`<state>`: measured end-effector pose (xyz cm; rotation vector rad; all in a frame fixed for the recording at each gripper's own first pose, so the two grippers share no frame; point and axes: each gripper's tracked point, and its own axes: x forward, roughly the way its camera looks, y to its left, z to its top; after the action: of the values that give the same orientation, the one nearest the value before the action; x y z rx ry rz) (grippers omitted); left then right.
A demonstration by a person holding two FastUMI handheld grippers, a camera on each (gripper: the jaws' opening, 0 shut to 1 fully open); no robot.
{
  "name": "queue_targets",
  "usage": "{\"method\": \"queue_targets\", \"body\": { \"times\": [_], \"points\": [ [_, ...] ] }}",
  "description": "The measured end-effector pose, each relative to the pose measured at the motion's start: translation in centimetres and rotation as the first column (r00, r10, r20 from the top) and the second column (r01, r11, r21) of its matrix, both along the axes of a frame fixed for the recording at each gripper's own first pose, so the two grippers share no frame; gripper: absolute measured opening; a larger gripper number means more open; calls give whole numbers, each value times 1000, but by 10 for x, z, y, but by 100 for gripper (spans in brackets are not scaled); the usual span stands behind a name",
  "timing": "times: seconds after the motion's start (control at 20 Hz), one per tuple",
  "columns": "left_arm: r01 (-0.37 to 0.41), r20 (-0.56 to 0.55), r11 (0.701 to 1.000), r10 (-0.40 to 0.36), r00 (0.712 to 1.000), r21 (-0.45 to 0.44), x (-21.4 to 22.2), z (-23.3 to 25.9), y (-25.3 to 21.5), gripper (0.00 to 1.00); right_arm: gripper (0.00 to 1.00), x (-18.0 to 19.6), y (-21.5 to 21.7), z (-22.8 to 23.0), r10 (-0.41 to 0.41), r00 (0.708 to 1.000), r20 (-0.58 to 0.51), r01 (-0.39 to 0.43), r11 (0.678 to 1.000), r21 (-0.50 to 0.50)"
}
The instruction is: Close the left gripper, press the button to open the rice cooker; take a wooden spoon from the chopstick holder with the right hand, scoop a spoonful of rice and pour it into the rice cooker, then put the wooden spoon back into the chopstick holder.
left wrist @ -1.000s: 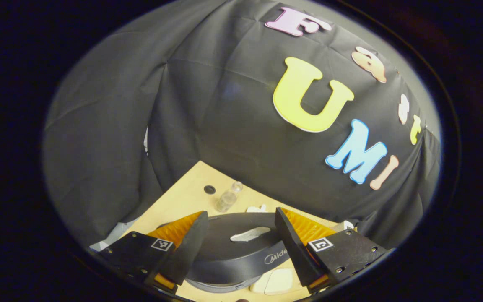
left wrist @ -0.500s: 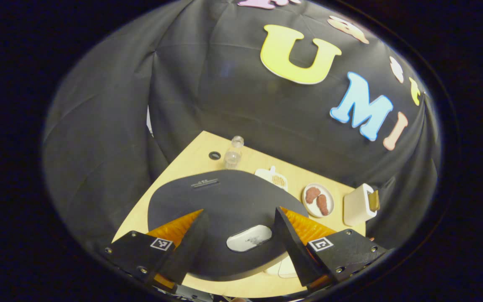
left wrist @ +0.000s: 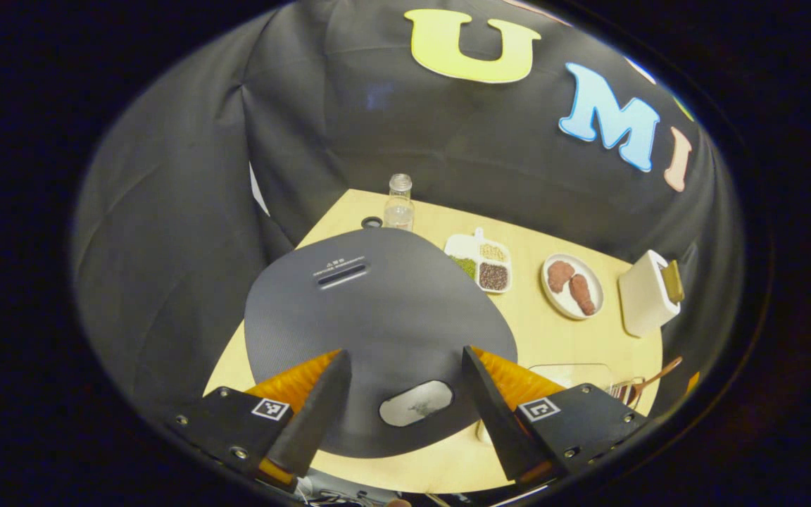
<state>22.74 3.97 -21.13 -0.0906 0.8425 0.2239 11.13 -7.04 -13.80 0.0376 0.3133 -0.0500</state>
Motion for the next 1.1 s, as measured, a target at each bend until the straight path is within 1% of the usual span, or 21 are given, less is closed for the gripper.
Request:
{"method": "queue_targets", "body": {
  "times": [0.1,0.15,0.2,0.25,0.3,0.4,0.5,0.55,0.7,0.85,0.95,1.0,1.1],
  "points": [
    [-1,-15,999,2,1000,36,-2,-5,-2,100,98,-1,-3,-5,9,1000,-15,-9,1000,11],
    [-5,3,999,5,1000,49,0,-2,-1,100,99,-2,-3,-8,17,1000,-22,-17,1000,18],
    [-22,-5,999,22,1000,37,-3,-5,-2,100,98,-2,-4,-10,27,999,-29,-26,999,22],
    [-32,23,999,31,999,37,0,-3,0,100,98,-2,-4,-13,38,999,-36,-37,999,21],
    [-39,25,999,38,999,35,-3,-4,0,100,98,-2,-5,-17,51,998,-44,-51,999,19],
    [-36,50,998,34,998,53,-5,-7,0,100,98,-3,-5,-23,85,994,-61,-85,996,18],
    [-50,69,998,47,997,45,-4,-6,0,100,98,-2,-6,-29,120,990,-73,-119,993,17],
    [-51,61,998,49,997,40,-5,-6,-1,100,98,-1,-7,-32,137,987,-80,-136,991,20],
    [-31,24,998,30,999,63,-5,-11,0,100,98,-1,-16,-45,166,980,-113,-159,985,65],
    [-45,46,997,42,998,56,-5,-9,0,100,98,-7,-23,-63,187,970,-152,-175,980,91],
    [-50,73,996,44,996,69,-5,-10,0,100,98,-13,-29,-67,192,968,-160,-182,980,77],
    [-59,85,996,53,995,66,-5,-9,0,100,98,-15,-34,-65,186,972,-147,-181,982,49],
    [-55,75,996,50,996,66,-6,-9,-1,100,98,-8,-58,-57,110,987,-115,-114,993,-31]
  ]
}}
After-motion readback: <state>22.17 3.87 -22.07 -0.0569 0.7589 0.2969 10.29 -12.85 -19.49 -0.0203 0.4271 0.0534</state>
